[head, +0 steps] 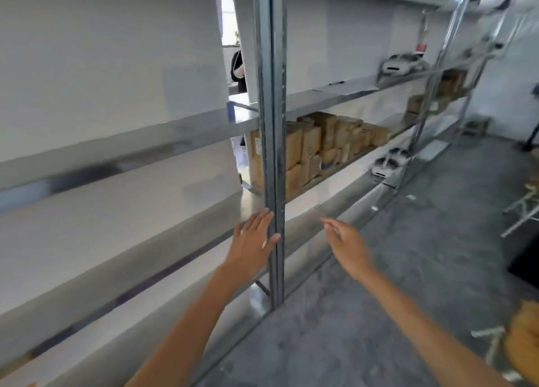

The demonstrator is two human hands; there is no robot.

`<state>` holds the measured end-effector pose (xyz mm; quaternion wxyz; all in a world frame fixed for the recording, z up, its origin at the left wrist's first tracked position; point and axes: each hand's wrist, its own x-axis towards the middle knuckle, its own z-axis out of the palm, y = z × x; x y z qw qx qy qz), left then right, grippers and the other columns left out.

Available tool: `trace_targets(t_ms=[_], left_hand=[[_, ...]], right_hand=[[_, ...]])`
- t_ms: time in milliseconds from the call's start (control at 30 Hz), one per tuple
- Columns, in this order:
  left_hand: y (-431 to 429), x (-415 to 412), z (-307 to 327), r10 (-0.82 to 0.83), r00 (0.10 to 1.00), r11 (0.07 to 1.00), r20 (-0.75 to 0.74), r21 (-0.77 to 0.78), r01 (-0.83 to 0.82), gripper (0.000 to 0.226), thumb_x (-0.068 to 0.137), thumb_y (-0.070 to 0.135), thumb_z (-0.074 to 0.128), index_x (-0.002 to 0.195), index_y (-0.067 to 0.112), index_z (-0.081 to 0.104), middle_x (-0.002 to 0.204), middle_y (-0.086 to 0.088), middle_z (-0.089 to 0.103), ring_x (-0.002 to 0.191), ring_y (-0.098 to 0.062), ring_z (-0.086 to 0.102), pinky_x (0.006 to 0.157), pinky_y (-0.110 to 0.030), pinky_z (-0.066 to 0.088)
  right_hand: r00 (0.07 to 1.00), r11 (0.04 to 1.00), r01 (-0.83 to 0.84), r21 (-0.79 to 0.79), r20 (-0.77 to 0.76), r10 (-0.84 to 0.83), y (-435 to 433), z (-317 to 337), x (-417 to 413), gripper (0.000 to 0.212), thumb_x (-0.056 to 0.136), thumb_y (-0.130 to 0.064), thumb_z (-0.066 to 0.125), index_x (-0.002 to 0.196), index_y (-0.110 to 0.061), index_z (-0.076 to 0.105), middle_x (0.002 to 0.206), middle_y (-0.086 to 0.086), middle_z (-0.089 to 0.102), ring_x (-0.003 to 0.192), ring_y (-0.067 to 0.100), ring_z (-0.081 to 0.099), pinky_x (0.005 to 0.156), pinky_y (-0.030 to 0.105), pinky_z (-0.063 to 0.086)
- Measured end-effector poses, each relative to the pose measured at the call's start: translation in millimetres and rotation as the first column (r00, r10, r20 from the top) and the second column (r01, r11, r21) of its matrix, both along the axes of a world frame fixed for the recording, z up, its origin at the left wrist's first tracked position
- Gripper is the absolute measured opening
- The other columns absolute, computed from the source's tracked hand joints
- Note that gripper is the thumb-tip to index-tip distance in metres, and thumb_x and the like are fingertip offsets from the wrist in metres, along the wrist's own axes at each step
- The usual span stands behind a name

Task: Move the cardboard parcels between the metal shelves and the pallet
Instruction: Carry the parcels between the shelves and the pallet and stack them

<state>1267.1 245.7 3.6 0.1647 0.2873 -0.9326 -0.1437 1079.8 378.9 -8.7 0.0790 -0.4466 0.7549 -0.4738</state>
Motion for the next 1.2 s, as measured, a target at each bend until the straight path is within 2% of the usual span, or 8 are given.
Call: trace_targets(t_ms=[233,400,633,800,967,1033,1100,1200], left_hand=[[7,-156,3,-0.072,0.997,0.996,-0.039,0.042,0.073,0.056,0.102,0.046,0.027,0.152,0.025,0.016,0.161,0.006,0.010,0.149,-0.014,0.000,0.120,-0.046,-0.001],[10,-239,-8,-0.091,0.996,0.994,0.015,0.057,0.090,0.060,0.099,0.050,0.021,0.152,0.024,0.017,0.162,0.006,0.008,0.149,-0.015,0.000,0.121,-0.046,-0.001],[-15,-337,-16,-0.135,0.990,0.990,0.042,0.038,0.134,0.071,0.089,0.058,0.010,0.152,0.026,0.016,0.162,0.006,0.007,0.149,-0.014,-0.001,0.121,-0.047,-0.002],[-53,-426,-21,-0.117,0.993,0.993,0.022,0.000,0.117,0.059,0.100,0.052,0.022,0.152,0.026,0.017,0.161,0.007,0.008,0.149,-0.014,-0.001,0.118,-0.044,-0.003],[-86,-525,-23,-0.137,0.991,0.991,-0.015,0.002,0.137,0.067,0.096,0.062,0.015,0.152,0.027,0.018,0.161,0.006,0.011,0.149,-0.014,0.004,0.117,-0.041,-0.004],[-96,-562,-17,-0.140,0.990,0.990,-0.025,0.007,0.140,0.059,0.100,0.054,0.021,0.152,0.027,0.018,0.161,0.005,0.011,0.149,-0.015,0.005,0.118,-0.046,-0.001],[-103,-596,-12,-0.131,0.990,0.991,-0.047,0.008,0.132,0.054,0.102,0.047,0.025,0.152,0.026,0.018,0.161,0.005,0.013,0.149,-0.015,0.006,0.118,-0.046,-0.001],[-105,-638,-10,-0.147,0.987,0.989,-0.056,-0.006,0.147,0.055,0.102,0.050,0.025,0.151,0.025,0.024,0.160,0.003,0.017,0.149,-0.017,0.009,0.118,-0.047,0.002]], right_hand=[[0.995,0.995,0.096,0.007,0.002,-0.096,36,-2,-143,0.028,0.098,-0.015,0.045,0.120,-0.009,0.063,0.118,0.002,0.064,0.112,0.014,0.057,0.093,0.017,0.038],[0.987,0.987,0.158,0.020,0.032,-0.158,57,-11,-223,0.026,0.098,-0.015,0.046,0.116,-0.012,0.065,0.112,-0.004,0.065,0.105,0.007,0.057,0.084,-0.002,0.032],[0.980,0.982,0.179,0.058,0.081,-0.184,43,-33,-311,0.025,0.098,-0.015,0.046,0.112,-0.012,0.066,0.108,0.000,0.068,0.100,0.009,0.059,0.081,-0.002,0.034],[0.978,0.981,0.182,0.070,0.095,-0.188,9,-30,-384,0.025,0.098,-0.015,0.046,0.113,-0.011,0.066,0.109,-0.002,0.067,0.101,0.008,0.059,0.079,-0.003,0.035],[0.979,0.978,0.180,0.109,0.074,-0.188,-20,-10,-475,0.024,0.099,-0.014,0.046,0.111,-0.012,0.066,0.077,-0.019,0.058,0.066,-0.014,0.055,0.066,0.003,0.036],[0.981,0.977,0.177,0.121,0.059,-0.185,-28,-1,-509,0.024,0.099,-0.016,0.045,0.111,-0.014,0.066,0.081,-0.017,0.061,0.071,-0.014,0.056,0.067,0.001,0.036],[0.981,0.976,0.185,0.118,0.041,-0.191,-34,6,-541,0.025,0.099,-0.016,0.045,0.111,-0.015,0.066,0.099,-0.009,0.066,0.090,-0.004,0.057,0.073,-0.002,0.034],[0.982,0.975,0.185,0.125,0.026,-0.189,-38,4,-584,0.024,0.099,-0.017,0.046,0.110,-0.015,0.067,0.103,-0.007,0.066,0.094,0.007,0.060,0.074,0.001,0.036]])
